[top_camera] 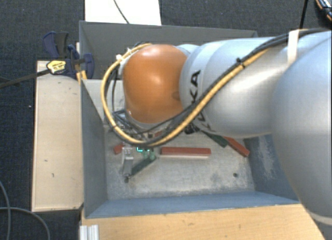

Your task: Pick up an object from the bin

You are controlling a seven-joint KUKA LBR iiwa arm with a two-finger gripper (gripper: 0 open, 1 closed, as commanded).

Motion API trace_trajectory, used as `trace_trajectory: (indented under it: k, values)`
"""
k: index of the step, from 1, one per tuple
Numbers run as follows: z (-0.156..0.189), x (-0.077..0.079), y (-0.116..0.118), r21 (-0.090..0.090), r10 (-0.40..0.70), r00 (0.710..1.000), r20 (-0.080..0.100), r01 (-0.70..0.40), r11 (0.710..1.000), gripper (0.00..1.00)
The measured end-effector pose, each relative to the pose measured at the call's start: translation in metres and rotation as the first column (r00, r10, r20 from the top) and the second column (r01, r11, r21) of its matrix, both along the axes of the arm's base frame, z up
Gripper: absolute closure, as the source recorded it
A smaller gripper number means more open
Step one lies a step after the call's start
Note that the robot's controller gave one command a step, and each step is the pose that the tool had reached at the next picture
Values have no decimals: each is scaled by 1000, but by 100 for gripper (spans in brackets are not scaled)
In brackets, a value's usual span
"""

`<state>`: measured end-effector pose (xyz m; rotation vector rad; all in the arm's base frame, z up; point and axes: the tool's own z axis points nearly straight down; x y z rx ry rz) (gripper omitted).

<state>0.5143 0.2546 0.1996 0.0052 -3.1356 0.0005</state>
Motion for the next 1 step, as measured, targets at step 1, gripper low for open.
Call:
trace_trajectory:
  k: [1]
  values:
    - [5, 2, -1, 2, -5, 1000, 8, 5, 1000, 0]
